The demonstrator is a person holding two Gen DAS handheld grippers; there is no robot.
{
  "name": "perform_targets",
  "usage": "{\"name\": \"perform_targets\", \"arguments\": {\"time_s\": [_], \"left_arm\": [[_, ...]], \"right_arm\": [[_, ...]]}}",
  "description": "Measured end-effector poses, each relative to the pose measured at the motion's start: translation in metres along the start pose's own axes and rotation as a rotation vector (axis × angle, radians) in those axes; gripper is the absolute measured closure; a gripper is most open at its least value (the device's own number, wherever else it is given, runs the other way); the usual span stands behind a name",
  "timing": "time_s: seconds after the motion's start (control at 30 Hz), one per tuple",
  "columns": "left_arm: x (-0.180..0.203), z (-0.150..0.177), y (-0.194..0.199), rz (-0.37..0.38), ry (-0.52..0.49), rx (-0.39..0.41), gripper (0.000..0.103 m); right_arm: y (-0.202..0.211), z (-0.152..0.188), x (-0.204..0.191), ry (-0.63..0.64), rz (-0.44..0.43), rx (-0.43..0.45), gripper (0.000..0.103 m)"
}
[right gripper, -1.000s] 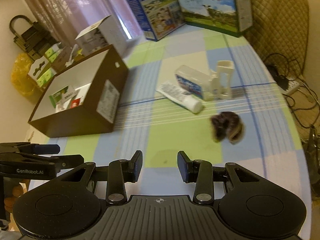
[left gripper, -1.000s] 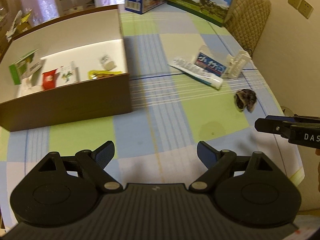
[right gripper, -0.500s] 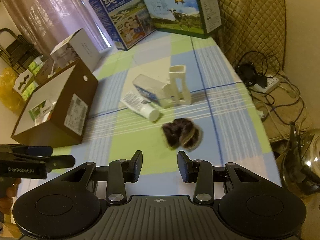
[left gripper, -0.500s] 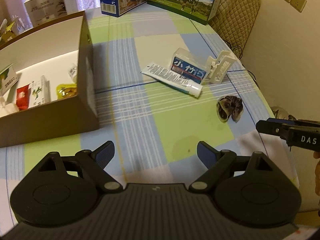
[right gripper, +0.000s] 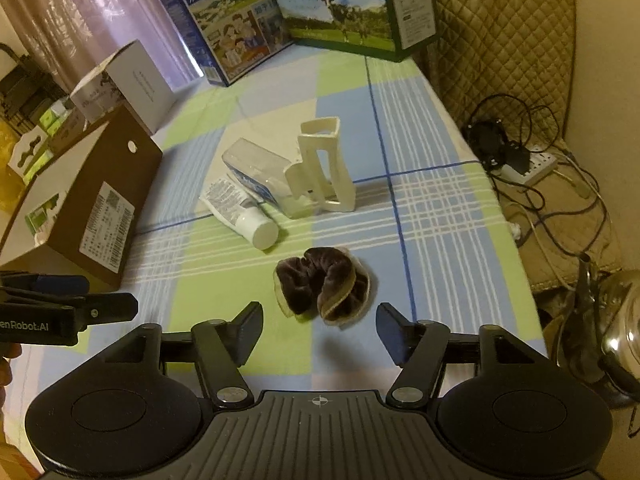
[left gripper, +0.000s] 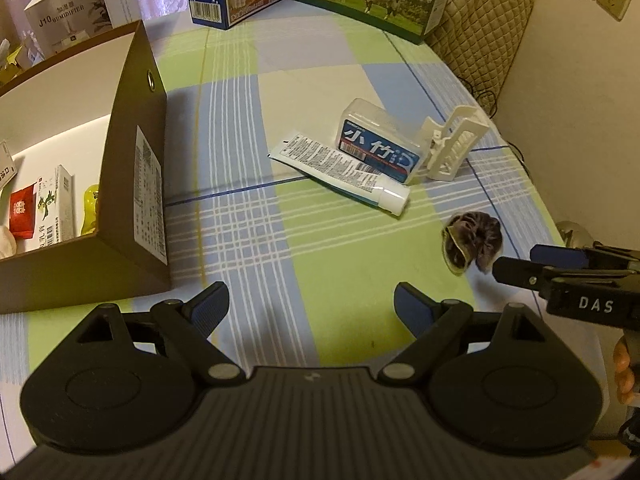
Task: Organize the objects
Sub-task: 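Grasp the brown scrunchie with the right tool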
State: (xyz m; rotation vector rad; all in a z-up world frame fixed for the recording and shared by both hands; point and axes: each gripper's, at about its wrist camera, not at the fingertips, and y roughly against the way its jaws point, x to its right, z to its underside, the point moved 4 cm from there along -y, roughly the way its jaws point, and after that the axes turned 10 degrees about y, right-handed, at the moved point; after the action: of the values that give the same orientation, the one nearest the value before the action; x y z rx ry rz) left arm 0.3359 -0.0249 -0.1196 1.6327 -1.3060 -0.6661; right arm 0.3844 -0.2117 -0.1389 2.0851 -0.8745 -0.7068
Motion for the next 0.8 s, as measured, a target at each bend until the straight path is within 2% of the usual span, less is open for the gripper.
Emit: {"name": "perform_targets", "arguments": {"time_s": [0.37, 0.53, 0.57, 0.63, 0.67, 0.7, 0.73, 0.8], "left_arm": [[-0.004, -0.012, -0.024, -0.028, 0.025, -0.024, 0.016], [-0.003, -0.017, -0.035, -0.023, 0.034, -0.039, 0.016], [-0.001, -0.018, -0.037, -0.018, 0.037, -0.041, 0.016], [0.002, -0.021, -0.042, -0.006, 0.043, -0.045, 0.015], [0.004, -0.022, -0.044, 0.002, 0.045, -0.046, 0.015], [0.007, -0.024, -0.047, 0.01, 0.048, -0.048, 0.015], [0.01, -0.025, -0.05, 0.016, 0.049, -0.05, 0.015], [0.016, -0.028, -0.055, 0.032, 0.055, -0.052, 0.014]], "right_arm": [[-0.042, -0.013, -0.007, 0.098, 0.051, -0.015, 0.042], [-0.051, -0.012, -0.009, 0.181, 0.087, -0.01, 0.043], [-0.052, -0.011, -0.008, 0.191, 0.09, -0.007, 0.045], [-0.053, -0.01, -0.004, 0.196, 0.091, -0.005, 0.07], [-0.054, -0.01, 0.0, 0.194, 0.095, -0.008, 0.074], [-0.052, -0.01, 0.002, 0.19, 0.088, -0.005, 0.083], [-0.05, -0.01, 0.006, 0.178, 0.08, -0.001, 0.087], [-0.046, -0.011, 0.014, 0.155, 0.1, 0.004, 0.087]]}}
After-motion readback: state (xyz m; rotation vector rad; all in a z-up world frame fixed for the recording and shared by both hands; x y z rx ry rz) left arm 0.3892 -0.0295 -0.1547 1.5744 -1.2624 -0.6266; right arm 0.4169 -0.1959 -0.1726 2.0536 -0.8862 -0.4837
